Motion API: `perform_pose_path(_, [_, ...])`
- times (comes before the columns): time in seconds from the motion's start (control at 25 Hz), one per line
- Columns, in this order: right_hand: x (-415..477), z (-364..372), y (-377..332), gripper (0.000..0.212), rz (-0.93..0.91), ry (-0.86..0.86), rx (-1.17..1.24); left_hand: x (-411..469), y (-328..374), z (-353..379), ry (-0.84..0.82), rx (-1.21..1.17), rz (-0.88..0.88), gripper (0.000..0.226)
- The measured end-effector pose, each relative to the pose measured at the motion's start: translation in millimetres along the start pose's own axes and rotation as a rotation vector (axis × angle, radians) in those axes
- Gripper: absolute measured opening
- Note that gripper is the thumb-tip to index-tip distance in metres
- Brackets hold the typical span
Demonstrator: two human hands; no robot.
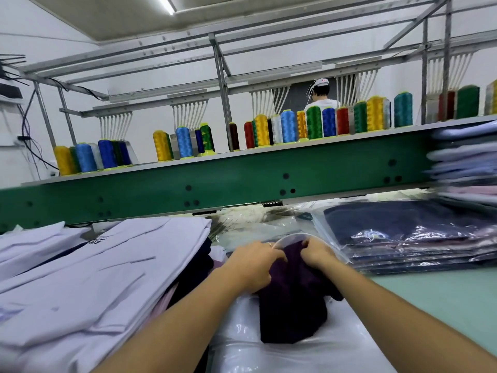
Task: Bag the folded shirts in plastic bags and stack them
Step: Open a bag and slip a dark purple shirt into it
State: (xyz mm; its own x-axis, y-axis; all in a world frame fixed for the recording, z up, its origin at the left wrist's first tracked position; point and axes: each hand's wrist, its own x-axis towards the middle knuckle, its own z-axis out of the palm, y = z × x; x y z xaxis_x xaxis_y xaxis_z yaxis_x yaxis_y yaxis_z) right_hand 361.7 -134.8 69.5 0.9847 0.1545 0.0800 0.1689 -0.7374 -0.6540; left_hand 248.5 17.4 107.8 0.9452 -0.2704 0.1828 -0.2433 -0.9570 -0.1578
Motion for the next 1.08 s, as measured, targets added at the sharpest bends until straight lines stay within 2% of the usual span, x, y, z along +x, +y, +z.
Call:
perform_pose_path(0.04, [-2,-4,2,0.028,-0.035,-0.032,-0.129,-4,2,1,-0.022,0.028,0.008,0.037])
perform_pose_path(0.08, [-5,-6,3,0.028,-0.065,-0.064,-0.232,-7,3,6,-0.06,0.033,0.008,0.03])
perform_pose_path(0.2, [-27,-11,9,0.028,-0.163,-0.168,-0.453,-17,15,22,-0.281,-0.063,-0.04,0.086])
perform_pose_path(0.24, [-34,-11,12,0.028,-0.185,-0.213,-0.475,-19,19,25,-0.34,-0.073,-0.048,0.097])
perform_pose_path(0.36, [-49,-10,23,0.02,-0.16,-0.263,-0.383,-23,25,29,-0.435,-0.077,-0.059,0.096])
perform_pose_path(0.44, [-51,-5,30,0.012,-0.113,-0.207,-0.349,-24,24,31,-0.455,-0.128,-0.056,0.092])
perform_pose_path(0.56, [-42,11,35,0.018,-0.088,-0.122,-0.391,-28,22,34,-0.473,-0.172,-0.099,0.099])
perform_pose_path(0.64, [-31,21,32,0.017,-0.043,-0.059,-0.281,-28,24,36,-0.458,-0.125,-0.116,0.101])
perform_pose_path(0.76, [-15,31,25,0.005,0.052,0.053,-0.055,-26,27,35,-0.386,-0.096,-0.099,0.091])
perform_pose_path(0.88, [-4,36,23,0.014,0.208,0.137,0.317,-23,24,29,-0.393,-0.261,-0.12,0.083])
perform_pose_path(0.96, [0,34,23,0.015,0.253,0.11,0.487,-24,21,24,-0.389,-0.322,-0.164,0.081])
perform_pose_path(1.08, [-9,27,22,0.014,0.137,-0.064,0.369,-24,17,29,-0.251,-0.021,-0.108,0.056])
